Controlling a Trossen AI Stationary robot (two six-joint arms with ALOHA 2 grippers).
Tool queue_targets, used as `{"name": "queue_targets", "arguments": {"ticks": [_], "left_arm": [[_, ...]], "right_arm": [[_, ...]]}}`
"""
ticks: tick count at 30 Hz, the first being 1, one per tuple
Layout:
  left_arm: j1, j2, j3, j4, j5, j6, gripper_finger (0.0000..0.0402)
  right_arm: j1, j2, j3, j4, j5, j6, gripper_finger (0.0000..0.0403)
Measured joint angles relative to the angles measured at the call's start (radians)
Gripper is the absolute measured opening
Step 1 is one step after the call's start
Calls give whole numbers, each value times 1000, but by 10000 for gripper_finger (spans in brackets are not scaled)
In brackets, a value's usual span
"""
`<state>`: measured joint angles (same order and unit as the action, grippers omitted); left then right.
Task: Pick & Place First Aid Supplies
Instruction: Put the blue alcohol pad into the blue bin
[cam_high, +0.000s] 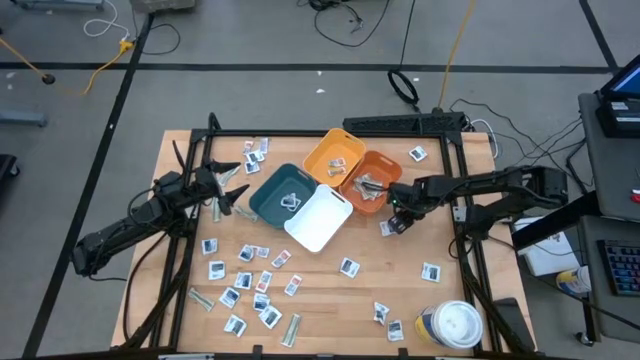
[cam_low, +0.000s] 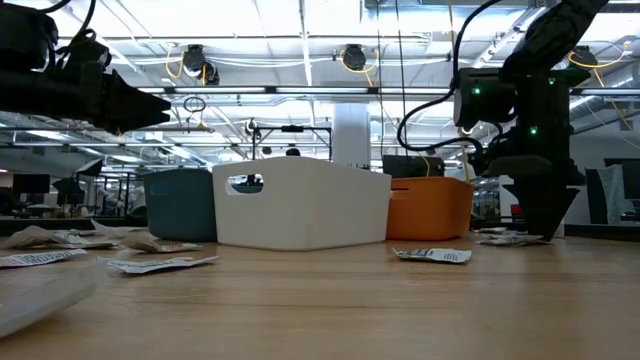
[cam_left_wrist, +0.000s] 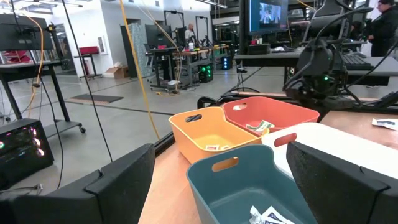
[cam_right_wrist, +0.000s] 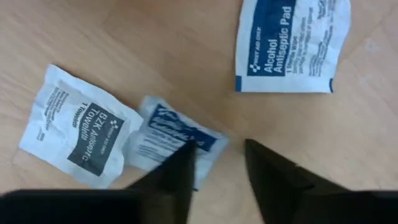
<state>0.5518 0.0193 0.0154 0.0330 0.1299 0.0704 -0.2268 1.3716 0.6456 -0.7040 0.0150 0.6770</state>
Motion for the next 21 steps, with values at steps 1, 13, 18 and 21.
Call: {"name": "queue_targets", "arguments": {"ticks": [1, 13, 18, 21], "left_arm": [[0, 0, 0, 0, 0, 0, 367], [0, 0, 0, 0, 0, 0, 367], [0, 0, 0, 0, 0, 0, 367], [0, 0, 0, 0, 0, 0, 367]], "right_arm": [[0, 0, -1, -2, -11, 5, 103], [0, -15, 5, 2, -20, 36, 2], [0, -61, 67, -107, -19, 44, 1], [0, -71, 113, -198, -19, 42, 1]]}}
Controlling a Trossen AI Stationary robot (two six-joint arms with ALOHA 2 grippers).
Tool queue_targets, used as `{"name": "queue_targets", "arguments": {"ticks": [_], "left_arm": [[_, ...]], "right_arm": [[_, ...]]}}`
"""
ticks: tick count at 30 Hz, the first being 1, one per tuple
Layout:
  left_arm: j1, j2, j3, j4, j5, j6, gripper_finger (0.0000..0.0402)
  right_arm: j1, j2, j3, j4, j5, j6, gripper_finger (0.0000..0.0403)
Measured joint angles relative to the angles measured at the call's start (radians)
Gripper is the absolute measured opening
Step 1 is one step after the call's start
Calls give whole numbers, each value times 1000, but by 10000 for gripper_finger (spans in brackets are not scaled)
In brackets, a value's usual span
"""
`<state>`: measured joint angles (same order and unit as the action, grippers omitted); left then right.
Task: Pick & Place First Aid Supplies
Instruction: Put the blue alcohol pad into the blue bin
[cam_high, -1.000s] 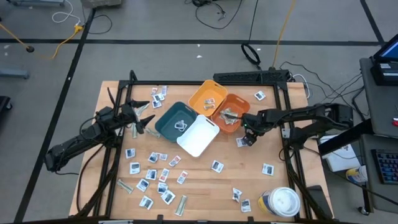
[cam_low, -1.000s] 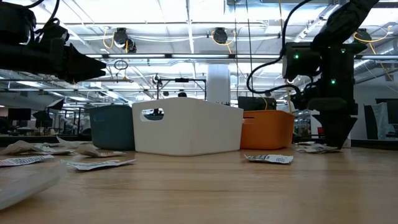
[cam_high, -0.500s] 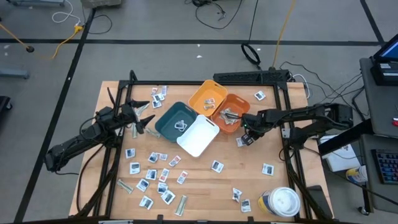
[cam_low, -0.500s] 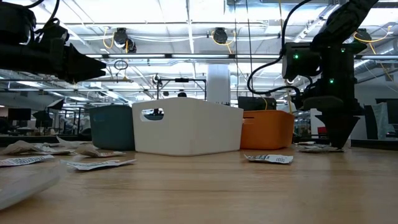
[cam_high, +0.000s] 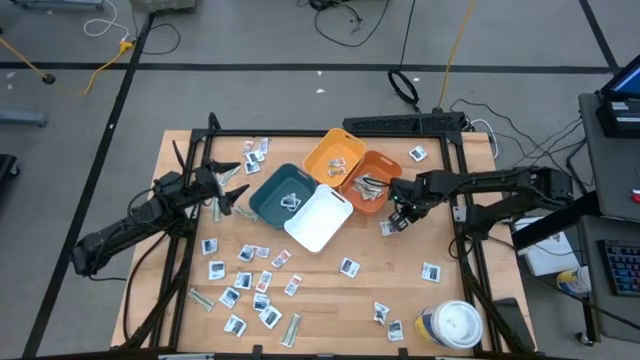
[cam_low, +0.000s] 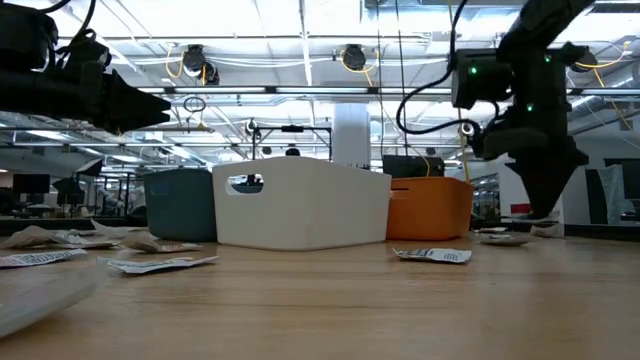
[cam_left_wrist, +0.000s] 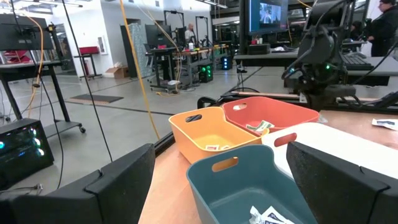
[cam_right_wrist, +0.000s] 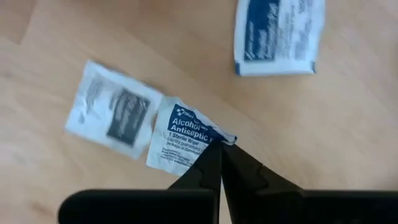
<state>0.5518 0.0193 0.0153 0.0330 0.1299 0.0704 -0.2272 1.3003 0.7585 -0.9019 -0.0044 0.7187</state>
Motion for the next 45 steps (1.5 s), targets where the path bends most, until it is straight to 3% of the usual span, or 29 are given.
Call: {"name": "queue_targets", "arguments": {"ticks": [6, 15, 35, 45], "left_arm": [[0, 0, 0, 0, 0, 0, 367], [0, 0, 0, 0, 0, 0, 367], [0, 0, 0, 0, 0, 0, 367], [0, 0, 0, 0, 0, 0, 367]], "right_arm": [[0, -1, 132, -193, 4, -41, 0], [0, 84, 329, -342, 5, -91, 0], [13, 687, 1098, -403, 3, -390, 0], [13, 906, 1401, -375, 3, -447, 0]]}}
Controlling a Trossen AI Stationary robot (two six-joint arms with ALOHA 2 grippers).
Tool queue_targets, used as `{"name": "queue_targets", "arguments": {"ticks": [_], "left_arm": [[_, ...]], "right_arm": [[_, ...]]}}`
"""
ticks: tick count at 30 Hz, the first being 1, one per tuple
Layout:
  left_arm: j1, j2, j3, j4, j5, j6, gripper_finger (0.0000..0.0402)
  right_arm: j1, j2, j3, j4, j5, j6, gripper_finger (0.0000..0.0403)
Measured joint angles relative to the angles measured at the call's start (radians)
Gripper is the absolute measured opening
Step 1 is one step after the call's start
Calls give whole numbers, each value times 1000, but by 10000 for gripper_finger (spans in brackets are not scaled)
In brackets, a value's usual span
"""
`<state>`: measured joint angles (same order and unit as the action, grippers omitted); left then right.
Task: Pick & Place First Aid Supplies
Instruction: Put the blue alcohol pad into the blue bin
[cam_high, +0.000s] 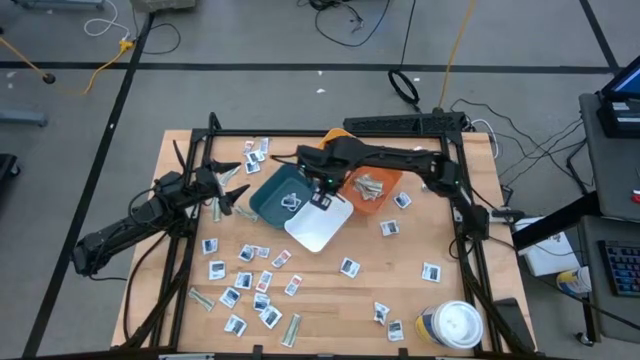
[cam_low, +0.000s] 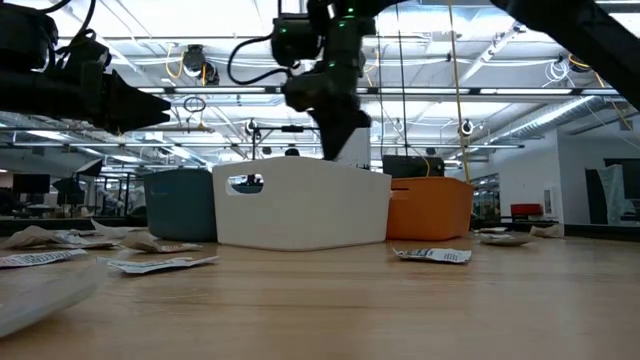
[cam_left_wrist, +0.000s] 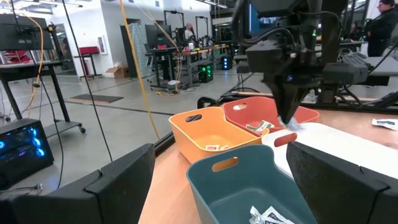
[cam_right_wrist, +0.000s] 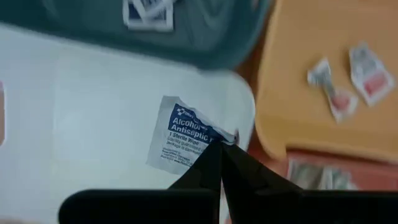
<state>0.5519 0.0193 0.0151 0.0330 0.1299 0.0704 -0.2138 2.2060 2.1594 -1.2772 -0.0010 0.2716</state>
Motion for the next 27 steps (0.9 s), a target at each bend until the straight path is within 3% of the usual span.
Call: {"name": "queue_targets", "arguments": {"ticks": [17, 27], "left_arm": [[0, 0, 0, 0, 0, 0, 367], [0, 0, 0, 0, 0, 0, 367]], "right_arm": [[24, 100, 46, 358, -1, -82, 0], [33, 135, 45, 389, -3, -114, 17]]}}
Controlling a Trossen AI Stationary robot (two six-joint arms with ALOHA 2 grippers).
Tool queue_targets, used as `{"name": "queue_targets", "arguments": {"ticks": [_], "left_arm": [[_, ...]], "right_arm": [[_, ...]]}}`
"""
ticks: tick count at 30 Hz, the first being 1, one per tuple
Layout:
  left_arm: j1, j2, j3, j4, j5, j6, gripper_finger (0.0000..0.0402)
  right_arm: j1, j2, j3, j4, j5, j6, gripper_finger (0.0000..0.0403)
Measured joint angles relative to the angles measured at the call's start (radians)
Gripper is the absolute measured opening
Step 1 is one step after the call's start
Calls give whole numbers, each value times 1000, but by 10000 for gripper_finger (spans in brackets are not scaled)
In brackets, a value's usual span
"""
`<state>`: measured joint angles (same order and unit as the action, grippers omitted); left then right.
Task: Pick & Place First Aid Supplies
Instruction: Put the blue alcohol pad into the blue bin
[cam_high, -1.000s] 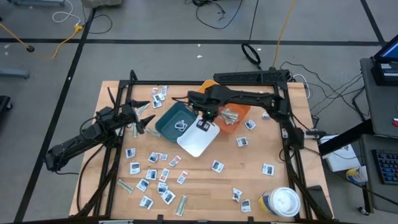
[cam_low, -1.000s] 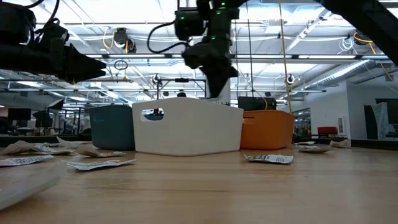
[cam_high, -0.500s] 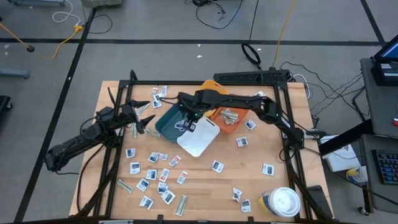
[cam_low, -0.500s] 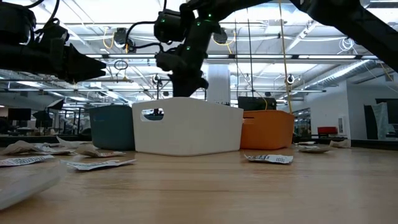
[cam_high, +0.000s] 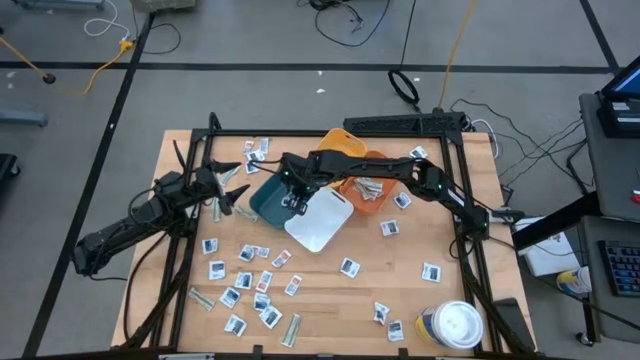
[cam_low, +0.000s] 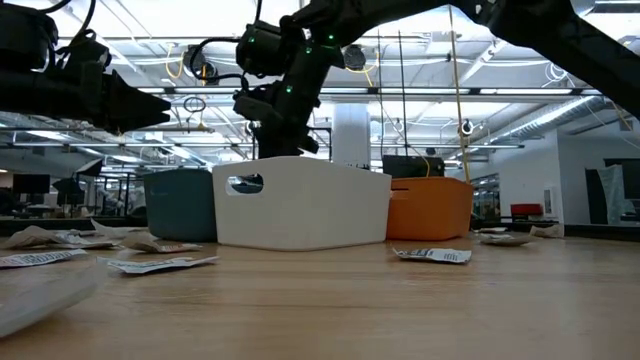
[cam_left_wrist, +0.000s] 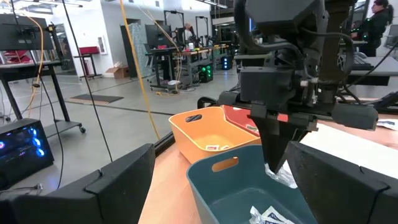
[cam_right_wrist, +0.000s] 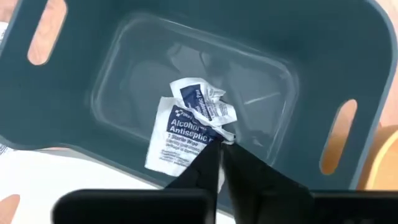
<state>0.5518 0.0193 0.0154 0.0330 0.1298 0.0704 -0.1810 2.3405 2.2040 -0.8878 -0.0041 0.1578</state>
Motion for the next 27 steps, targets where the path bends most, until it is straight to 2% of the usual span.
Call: {"name": "queue_targets", "arguments": {"ticks": [3, 9, 12, 16, 27], "left_arm": [[0, 0, 0, 0, 0, 0, 367], [0, 0, 0, 0, 0, 0, 367], [0, 0, 0, 0, 0, 0, 367], [0, 0, 0, 0, 0, 0, 367], [0, 0, 0, 0, 0, 0, 367]], "right_arm": [[0, 0, 0, 2, 0, -13, 60], [0, 0, 0, 1, 3, -13, 180], [-3, -5, 0, -29, -5, -9, 219], [-16, -32, -1, -110, -3, 52, 234], [-32, -81, -2, -433, -1, 140, 226]]}}
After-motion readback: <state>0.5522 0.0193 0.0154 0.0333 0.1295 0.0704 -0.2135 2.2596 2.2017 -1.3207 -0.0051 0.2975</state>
